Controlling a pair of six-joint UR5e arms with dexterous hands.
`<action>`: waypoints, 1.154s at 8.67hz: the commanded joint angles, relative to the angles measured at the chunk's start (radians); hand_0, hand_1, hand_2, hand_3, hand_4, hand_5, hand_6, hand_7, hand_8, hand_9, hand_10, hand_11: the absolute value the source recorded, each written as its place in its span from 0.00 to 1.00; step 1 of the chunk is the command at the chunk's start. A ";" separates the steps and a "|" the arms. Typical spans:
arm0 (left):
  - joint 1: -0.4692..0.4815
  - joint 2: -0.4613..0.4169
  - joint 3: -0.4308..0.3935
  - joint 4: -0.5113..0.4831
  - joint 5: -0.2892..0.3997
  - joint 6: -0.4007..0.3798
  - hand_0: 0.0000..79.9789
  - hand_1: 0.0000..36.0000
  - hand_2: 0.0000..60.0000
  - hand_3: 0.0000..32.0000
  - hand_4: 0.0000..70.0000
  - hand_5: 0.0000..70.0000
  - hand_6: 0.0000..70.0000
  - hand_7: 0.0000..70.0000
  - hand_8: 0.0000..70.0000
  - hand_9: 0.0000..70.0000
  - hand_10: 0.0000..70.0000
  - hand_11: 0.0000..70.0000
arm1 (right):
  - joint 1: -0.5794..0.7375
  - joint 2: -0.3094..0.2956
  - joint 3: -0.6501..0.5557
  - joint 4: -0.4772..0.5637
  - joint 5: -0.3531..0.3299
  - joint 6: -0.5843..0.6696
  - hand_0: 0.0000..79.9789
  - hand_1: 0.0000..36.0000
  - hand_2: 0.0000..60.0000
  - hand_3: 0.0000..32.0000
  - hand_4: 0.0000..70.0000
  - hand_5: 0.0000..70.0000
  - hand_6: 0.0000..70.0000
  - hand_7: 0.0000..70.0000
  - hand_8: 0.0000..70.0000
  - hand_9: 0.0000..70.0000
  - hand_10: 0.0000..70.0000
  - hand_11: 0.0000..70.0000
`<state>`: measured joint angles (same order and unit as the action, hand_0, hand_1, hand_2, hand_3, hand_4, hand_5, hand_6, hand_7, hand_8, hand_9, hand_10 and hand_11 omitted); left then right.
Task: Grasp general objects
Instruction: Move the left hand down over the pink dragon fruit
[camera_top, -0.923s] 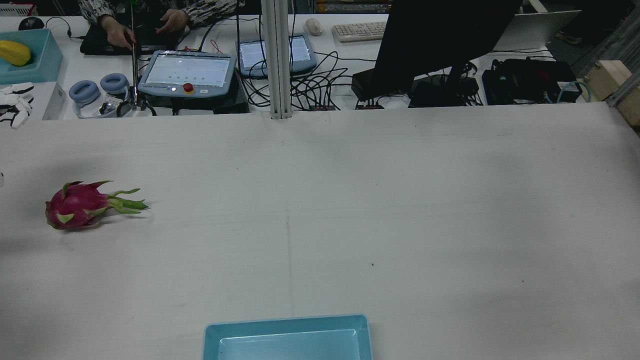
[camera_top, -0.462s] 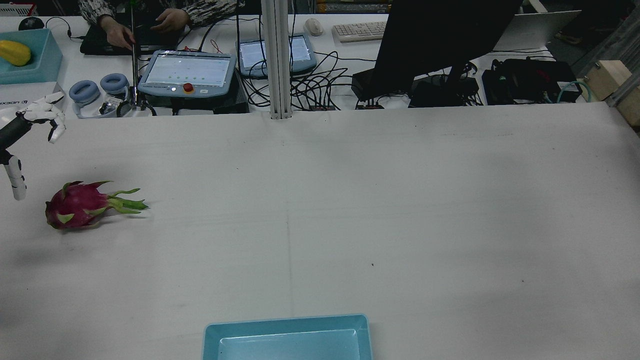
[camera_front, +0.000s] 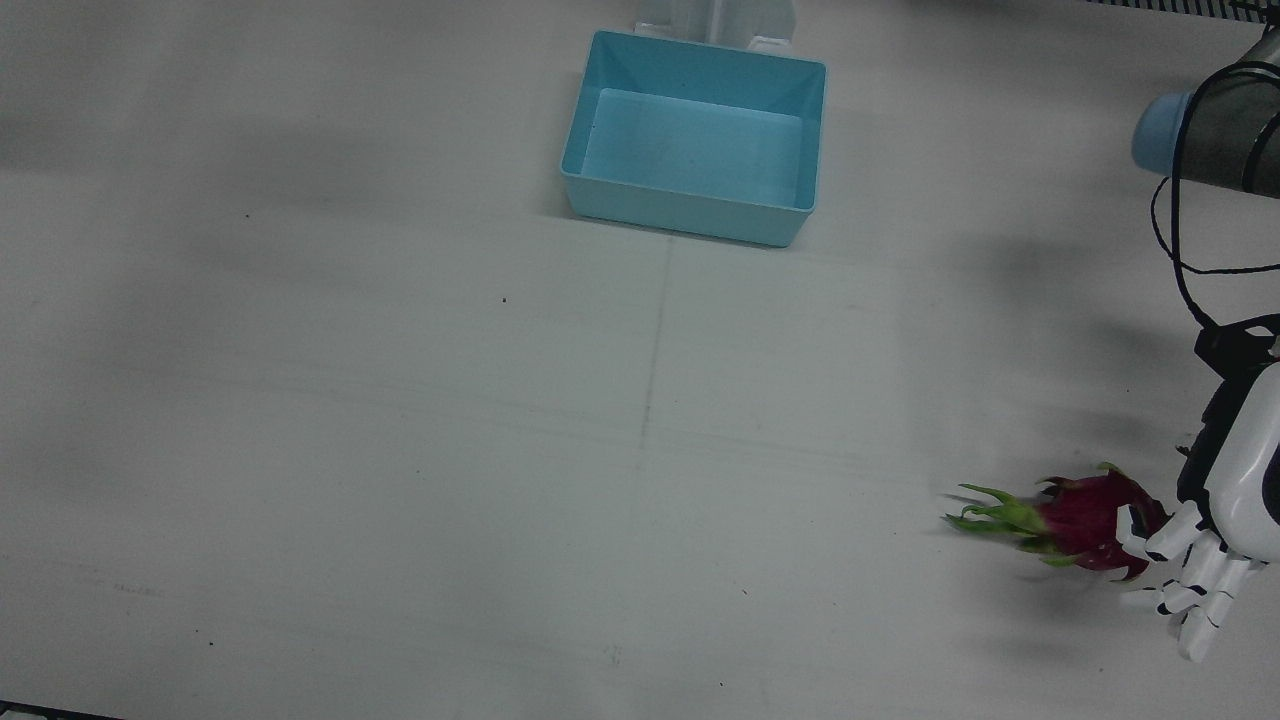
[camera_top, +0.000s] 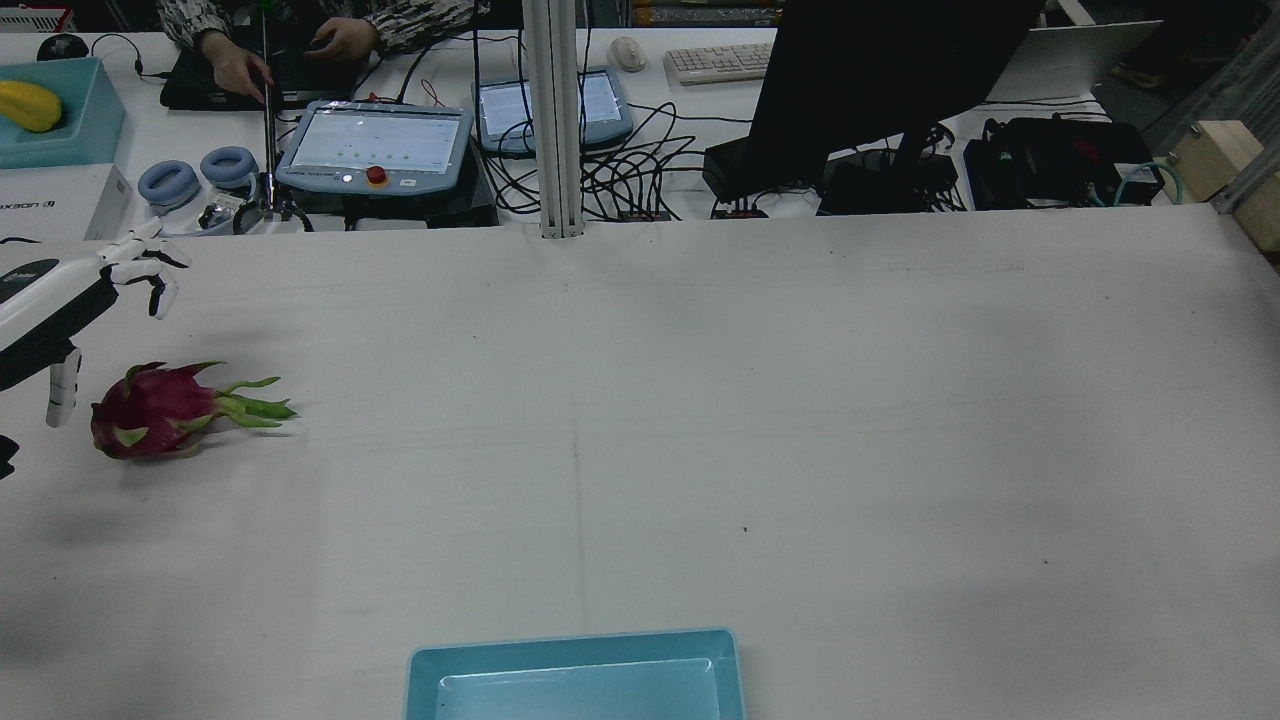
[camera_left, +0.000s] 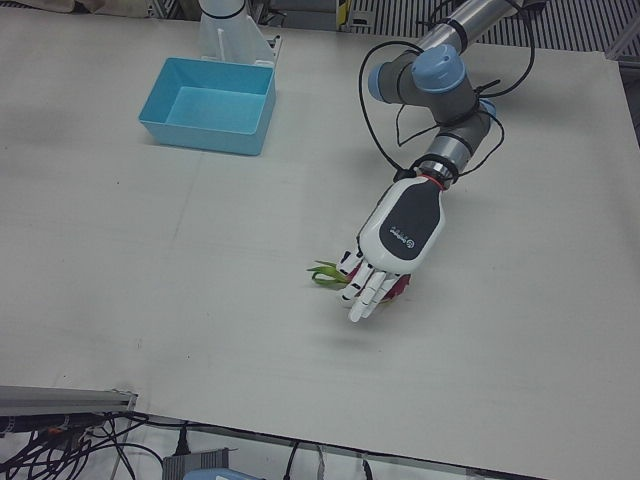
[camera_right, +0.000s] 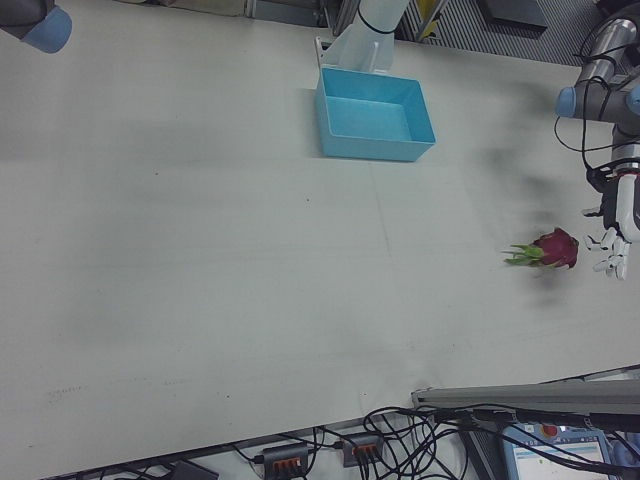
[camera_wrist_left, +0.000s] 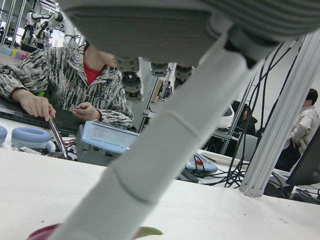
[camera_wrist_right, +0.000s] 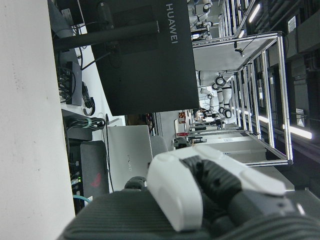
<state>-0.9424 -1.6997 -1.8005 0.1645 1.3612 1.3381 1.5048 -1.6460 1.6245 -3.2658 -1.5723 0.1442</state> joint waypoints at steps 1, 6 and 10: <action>0.004 0.000 0.015 0.020 -0.001 0.041 1.00 1.00 1.00 0.20 0.11 0.32 0.00 0.52 0.00 0.08 0.00 0.00 | 0.000 -0.002 0.000 0.000 0.000 0.000 0.00 0.00 0.00 0.00 0.00 0.00 0.00 0.00 0.00 0.00 0.00 0.00; 0.100 -0.054 0.085 0.038 -0.045 0.098 1.00 1.00 1.00 0.62 0.00 0.00 0.00 0.34 0.00 0.05 0.00 0.00 | 0.000 0.000 0.000 0.000 0.000 0.000 0.00 0.00 0.00 0.00 0.00 0.00 0.00 0.00 0.00 0.00 0.00 0.00; 0.117 -0.058 0.133 0.032 -0.083 0.112 1.00 1.00 1.00 0.60 0.00 0.00 0.00 0.37 0.00 0.05 0.00 0.00 | 0.000 0.000 0.000 0.000 0.000 0.000 0.00 0.00 0.00 0.00 0.00 0.00 0.00 0.00 0.00 0.00 0.00 0.00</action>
<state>-0.8429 -1.7545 -1.7002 0.1982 1.3044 1.4410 1.5048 -1.6460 1.6245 -3.2659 -1.5723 0.1442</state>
